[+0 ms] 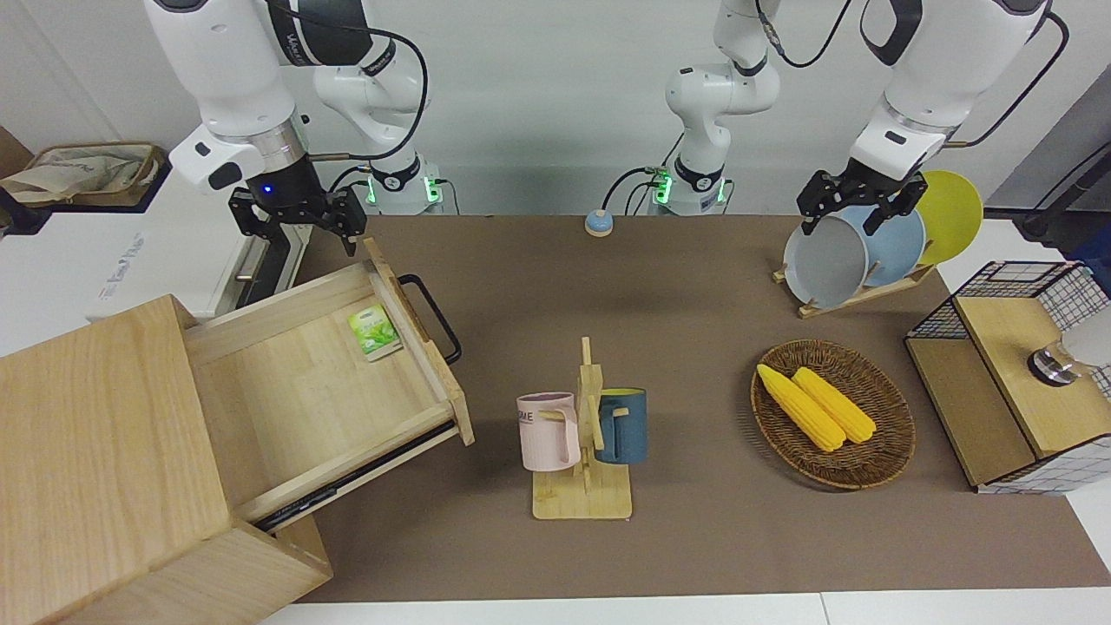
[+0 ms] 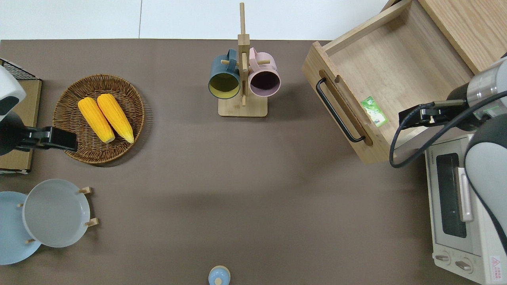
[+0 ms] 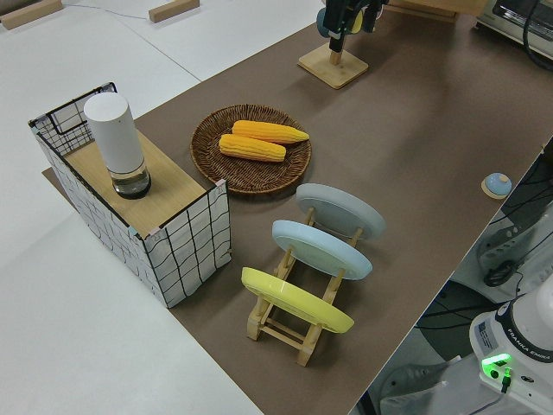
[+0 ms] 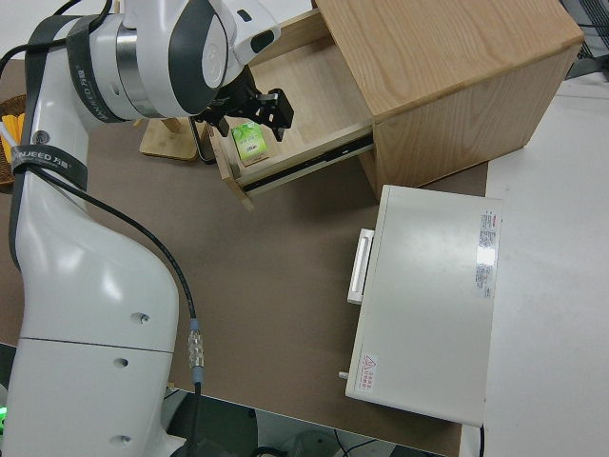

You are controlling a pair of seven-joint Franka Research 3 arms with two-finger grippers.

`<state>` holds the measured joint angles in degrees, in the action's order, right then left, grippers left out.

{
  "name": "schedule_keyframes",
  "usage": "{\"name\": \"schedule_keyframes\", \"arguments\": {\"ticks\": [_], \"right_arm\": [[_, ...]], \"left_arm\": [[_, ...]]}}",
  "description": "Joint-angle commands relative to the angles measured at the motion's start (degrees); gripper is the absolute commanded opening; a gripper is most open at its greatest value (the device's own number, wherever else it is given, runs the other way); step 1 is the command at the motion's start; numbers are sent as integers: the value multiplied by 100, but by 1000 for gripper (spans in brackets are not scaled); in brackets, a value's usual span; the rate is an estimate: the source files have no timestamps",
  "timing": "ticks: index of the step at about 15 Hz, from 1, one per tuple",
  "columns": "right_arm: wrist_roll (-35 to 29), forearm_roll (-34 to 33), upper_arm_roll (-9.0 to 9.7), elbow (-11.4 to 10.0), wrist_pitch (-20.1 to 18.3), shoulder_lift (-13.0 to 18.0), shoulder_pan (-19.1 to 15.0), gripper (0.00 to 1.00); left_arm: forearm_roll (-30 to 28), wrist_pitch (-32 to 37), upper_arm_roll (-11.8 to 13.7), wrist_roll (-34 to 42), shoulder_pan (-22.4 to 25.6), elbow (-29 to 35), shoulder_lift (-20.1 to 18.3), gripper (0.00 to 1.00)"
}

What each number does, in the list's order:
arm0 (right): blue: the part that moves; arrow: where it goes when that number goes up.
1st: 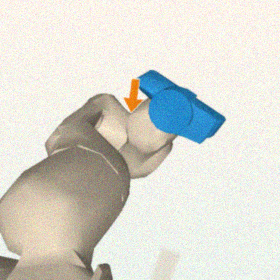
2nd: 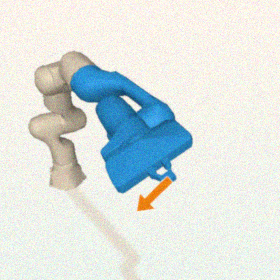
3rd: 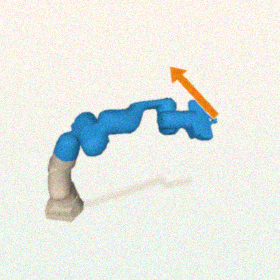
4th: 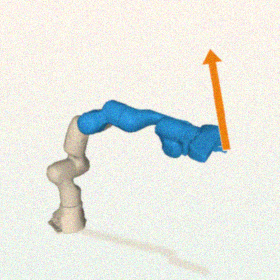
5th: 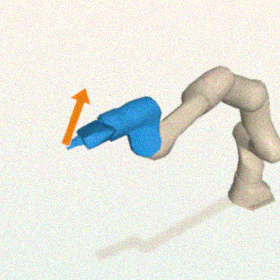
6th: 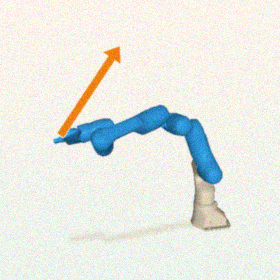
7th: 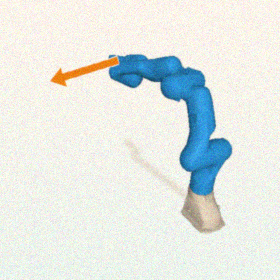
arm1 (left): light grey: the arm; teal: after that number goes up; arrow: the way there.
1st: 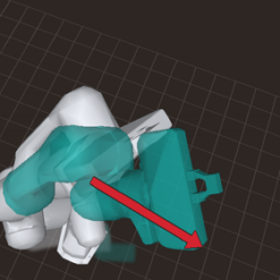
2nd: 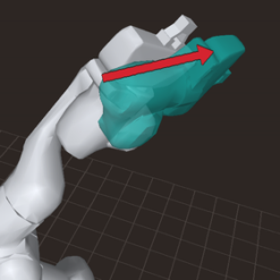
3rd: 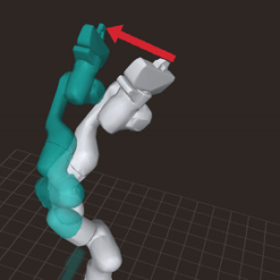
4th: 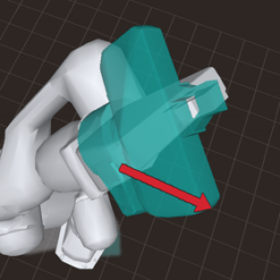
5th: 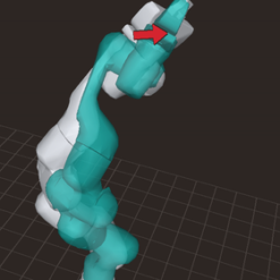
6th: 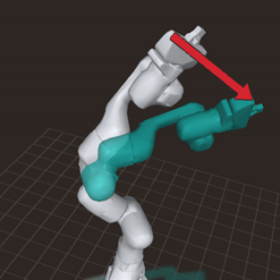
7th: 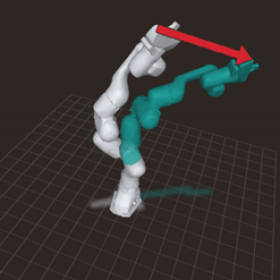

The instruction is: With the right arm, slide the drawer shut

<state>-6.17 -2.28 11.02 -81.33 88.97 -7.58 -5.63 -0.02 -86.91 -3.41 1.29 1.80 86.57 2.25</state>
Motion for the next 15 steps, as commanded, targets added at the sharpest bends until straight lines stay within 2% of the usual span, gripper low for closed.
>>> {"name": "schedule_keyframes", "arguments": {"ticks": [1, 9, 10, 12, 13, 15], "right_arm": [[151, 105, 41, -32, 15, 72, -88, 987], [142, 88, -3, -32, -3, 99, 26, 987], [159, 79, -81, -32, -3, 107, 96, 987], [160, 61, -510, -32, -3, 177, 525, 987], [160, 52, -617, -32, -3, 186, 606, 985], [160, 52, -601, -32, -3, 178, 572, 985]], "left_arm": [[98, 113, -37, 55, 22, -149, 65, 993], [98, 113, -37, 55, 22, -140, 65, 993], [98, 113, -37, 55, 22, -140, 65, 993], [98, 113, -37, 55, 22, -149, 65, 993], [98, 113, -37, 55, 22, -140, 65, 993], [98, 113, -37, 55, 22, -140, 65, 993]]}}
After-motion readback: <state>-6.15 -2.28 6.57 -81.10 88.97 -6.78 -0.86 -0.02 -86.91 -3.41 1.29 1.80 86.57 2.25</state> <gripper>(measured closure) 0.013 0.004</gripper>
